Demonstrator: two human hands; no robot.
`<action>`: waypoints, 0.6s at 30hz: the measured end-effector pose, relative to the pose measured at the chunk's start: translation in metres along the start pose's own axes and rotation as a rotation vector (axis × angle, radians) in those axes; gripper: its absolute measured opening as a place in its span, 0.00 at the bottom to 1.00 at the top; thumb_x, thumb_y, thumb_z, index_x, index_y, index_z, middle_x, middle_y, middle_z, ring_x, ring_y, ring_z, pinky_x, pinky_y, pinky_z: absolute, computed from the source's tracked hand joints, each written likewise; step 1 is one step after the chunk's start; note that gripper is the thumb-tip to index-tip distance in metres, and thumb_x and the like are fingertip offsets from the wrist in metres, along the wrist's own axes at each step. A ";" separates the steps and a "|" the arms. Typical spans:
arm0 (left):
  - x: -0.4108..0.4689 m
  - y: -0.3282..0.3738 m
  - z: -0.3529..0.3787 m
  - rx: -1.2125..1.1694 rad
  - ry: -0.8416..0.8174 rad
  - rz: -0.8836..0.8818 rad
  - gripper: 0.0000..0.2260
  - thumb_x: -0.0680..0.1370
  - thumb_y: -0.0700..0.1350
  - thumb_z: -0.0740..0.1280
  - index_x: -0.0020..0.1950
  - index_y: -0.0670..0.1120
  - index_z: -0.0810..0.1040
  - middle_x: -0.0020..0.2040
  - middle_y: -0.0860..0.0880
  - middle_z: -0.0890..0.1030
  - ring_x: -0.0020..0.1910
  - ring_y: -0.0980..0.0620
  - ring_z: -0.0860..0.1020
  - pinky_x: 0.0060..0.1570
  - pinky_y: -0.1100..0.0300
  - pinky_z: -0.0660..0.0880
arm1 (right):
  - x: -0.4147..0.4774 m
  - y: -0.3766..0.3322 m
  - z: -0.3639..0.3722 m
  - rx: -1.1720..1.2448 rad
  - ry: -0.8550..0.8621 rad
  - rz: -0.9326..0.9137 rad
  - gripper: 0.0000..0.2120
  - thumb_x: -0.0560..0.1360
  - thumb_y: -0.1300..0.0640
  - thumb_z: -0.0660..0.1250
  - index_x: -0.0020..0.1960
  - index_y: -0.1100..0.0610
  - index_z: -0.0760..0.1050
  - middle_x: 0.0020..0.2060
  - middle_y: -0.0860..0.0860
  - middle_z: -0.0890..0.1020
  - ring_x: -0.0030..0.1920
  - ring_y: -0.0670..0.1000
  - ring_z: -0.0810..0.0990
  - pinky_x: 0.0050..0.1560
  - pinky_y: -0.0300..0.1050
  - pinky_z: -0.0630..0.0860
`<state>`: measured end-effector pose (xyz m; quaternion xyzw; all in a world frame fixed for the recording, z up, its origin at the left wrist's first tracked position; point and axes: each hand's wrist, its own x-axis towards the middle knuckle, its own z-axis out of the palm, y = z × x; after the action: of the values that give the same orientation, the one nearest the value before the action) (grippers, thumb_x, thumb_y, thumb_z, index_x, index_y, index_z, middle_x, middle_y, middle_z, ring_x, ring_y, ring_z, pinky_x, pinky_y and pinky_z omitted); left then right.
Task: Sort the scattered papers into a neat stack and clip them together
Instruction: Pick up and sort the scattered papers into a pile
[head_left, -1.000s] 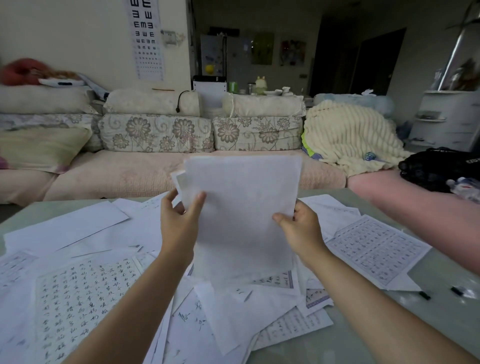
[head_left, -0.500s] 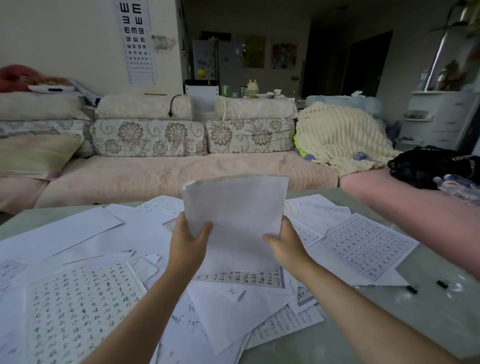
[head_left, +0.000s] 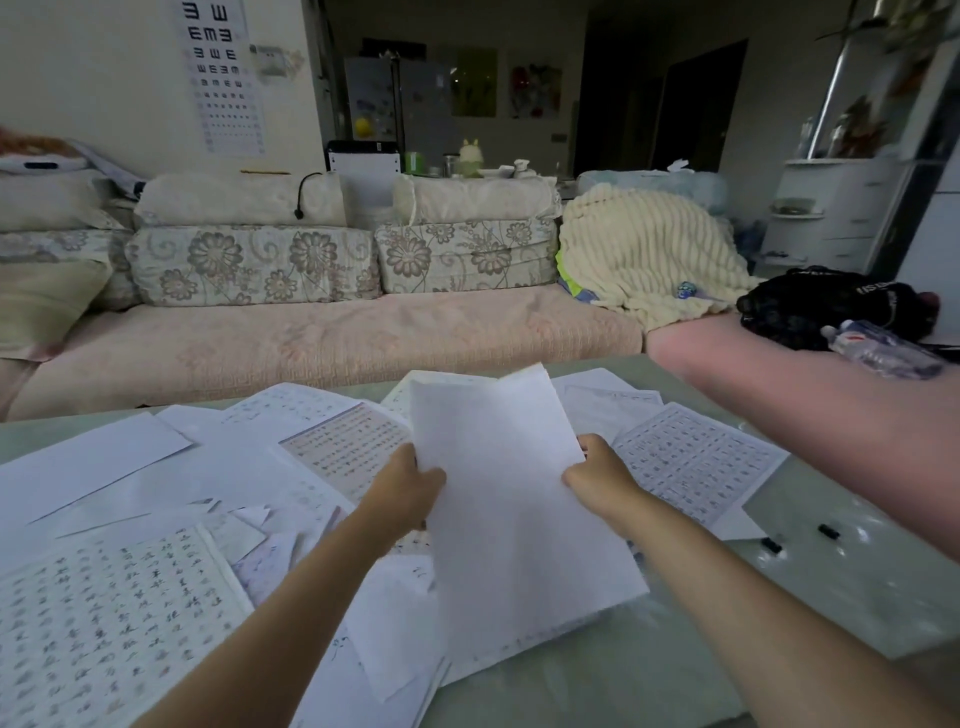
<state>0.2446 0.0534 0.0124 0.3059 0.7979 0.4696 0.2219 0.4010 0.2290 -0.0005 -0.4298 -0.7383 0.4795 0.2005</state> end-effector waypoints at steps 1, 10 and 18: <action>0.000 -0.001 0.013 0.044 -0.026 -0.004 0.10 0.77 0.41 0.60 0.58 0.46 0.72 0.50 0.46 0.79 0.44 0.48 0.80 0.34 0.57 0.80 | 0.001 0.009 -0.007 -0.037 0.006 0.019 0.20 0.70 0.62 0.58 0.61 0.54 0.71 0.51 0.53 0.80 0.50 0.56 0.79 0.42 0.46 0.75; 0.016 -0.009 0.093 0.589 -0.135 0.105 0.22 0.72 0.55 0.70 0.62 0.48 0.72 0.55 0.48 0.74 0.50 0.51 0.75 0.44 0.61 0.72 | 0.008 0.063 -0.037 -0.944 0.074 0.003 0.36 0.75 0.53 0.65 0.78 0.56 0.53 0.73 0.57 0.61 0.72 0.60 0.61 0.69 0.55 0.64; 0.020 -0.022 0.084 0.697 -0.082 0.111 0.33 0.74 0.61 0.67 0.73 0.46 0.63 0.68 0.44 0.64 0.69 0.44 0.64 0.64 0.49 0.66 | 0.001 0.044 0.011 -0.960 -0.279 -0.444 0.18 0.80 0.48 0.57 0.68 0.44 0.72 0.63 0.52 0.72 0.65 0.56 0.69 0.65 0.53 0.65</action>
<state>0.2778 0.1105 -0.0467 0.4248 0.8828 0.1676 0.1102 0.4121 0.2315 -0.0447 -0.2390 -0.9669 0.0871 -0.0217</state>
